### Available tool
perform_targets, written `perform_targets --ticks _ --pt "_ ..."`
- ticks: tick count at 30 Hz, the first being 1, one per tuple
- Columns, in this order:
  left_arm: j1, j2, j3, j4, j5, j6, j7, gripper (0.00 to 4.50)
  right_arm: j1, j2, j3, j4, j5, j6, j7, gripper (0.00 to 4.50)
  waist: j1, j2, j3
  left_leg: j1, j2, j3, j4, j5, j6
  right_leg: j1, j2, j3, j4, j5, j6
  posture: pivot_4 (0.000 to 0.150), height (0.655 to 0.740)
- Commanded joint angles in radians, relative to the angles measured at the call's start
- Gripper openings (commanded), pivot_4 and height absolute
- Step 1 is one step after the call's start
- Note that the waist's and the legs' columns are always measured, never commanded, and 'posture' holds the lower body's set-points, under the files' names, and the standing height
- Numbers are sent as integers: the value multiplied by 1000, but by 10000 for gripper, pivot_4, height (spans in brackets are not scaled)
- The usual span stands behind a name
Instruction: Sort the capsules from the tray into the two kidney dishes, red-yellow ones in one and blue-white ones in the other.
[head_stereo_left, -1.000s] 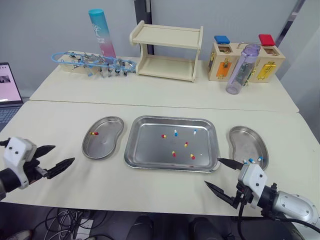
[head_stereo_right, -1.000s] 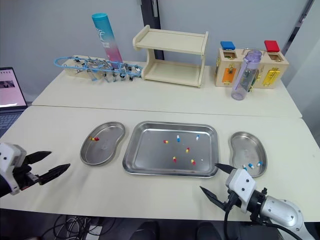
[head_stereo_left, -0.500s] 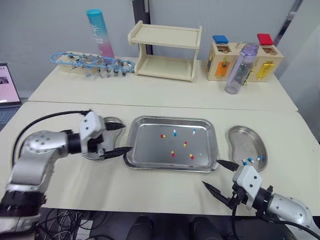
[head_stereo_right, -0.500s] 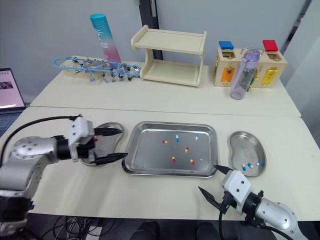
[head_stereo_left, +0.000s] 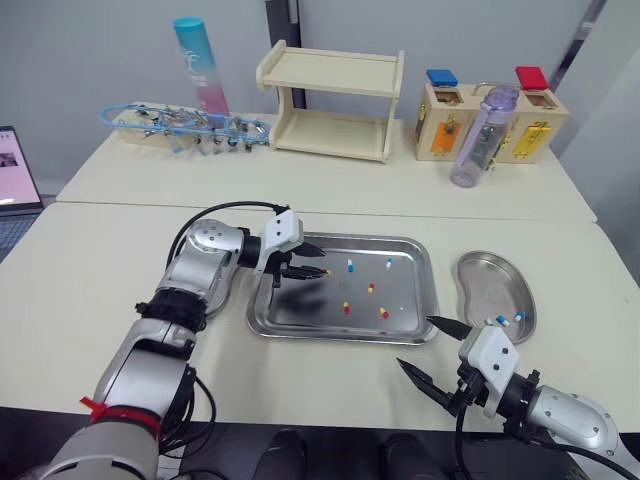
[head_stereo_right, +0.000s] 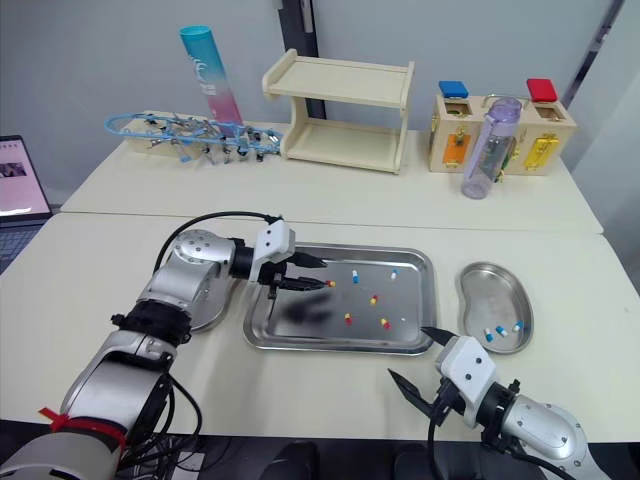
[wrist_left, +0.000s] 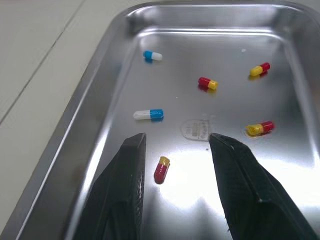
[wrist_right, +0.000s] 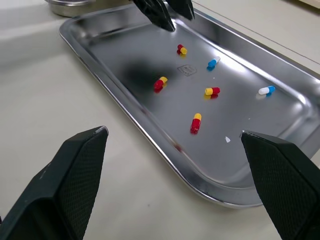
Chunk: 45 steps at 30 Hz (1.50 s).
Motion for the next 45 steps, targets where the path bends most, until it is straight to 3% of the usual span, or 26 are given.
perform_targets --ticks 1,11,14,18,24,30,34,37,41,45 --pt "-80 -32 -11 149 58 -104 -3 20068 -3 -1 4 -53 10 13 -16 45000 -5 0 0 0 0 0 0 0 0 0 0 0 0 0 0 1500 7400" --pt "-157 -73 -48 377 199 -195 3 20068 -6 -5 17 -87 21 48 -33 45000 -9 0 0 0 0 -1 1 0 0 0 0 -1 1 0 0 1500 7400" --pt "-157 -71 -49 397 218 -181 7 14218 -13 -5 17 -89 24 53 -34 45000 -10 0 0 1 0 -1 1 0 0 1 0 -1 1 0 0 1500 7400" --pt "-147 -65 -57 398 234 -173 -23 1285 -24 -5 13 -88 31 60 -31 45000 -9 -1 -1 1 0 -2 1 0 1 2 0 -1 1 0 0 1500 7400" --pt "-147 -48 5 349 175 -125 -60 569 -31 -19 11 -72 39 47 -10 45000 -11 -1 -1 3 0 -2 1 0 1 4 0 -1 1 0 0 1500 7400" --pt "-66 76 161 21 13 130 -91 569 -82 -62 29 -24 54 20 54 45000 -22 -1 -1 1 0 -4 1 0 1 3 0 -3 1 0 0 1500 7400" --pt "160 240 314 -390 -105 451 -9 569 -179 -83 60 43 68 5 113 45000 -41 0 0 2 1 -4 0 0 0 4 0 -2 0 0 0 1500 7400" --pt "318 307 437 -601 -163 624 106 569 -247 -80 89 76 85 12 148 45000 -37 1 0 3 2 -4 0 0 1 4 1 -2 0 0 0 1500 7400" --pt "498 307 618 -782 -211 751 296 569 -330 -69 121 124 90 2 179 45000 -15 1 0 2 1 -6 1 1 0 5 1 -4 0 0 0 1500 7400" --pt "637 268 707 -903 -243 802 421 569 -389 -63 140 171 94 -14 201 45000 1 1 0 2 0 -6 1 1 0 5 0 -4 0 0 0 1500 7400"
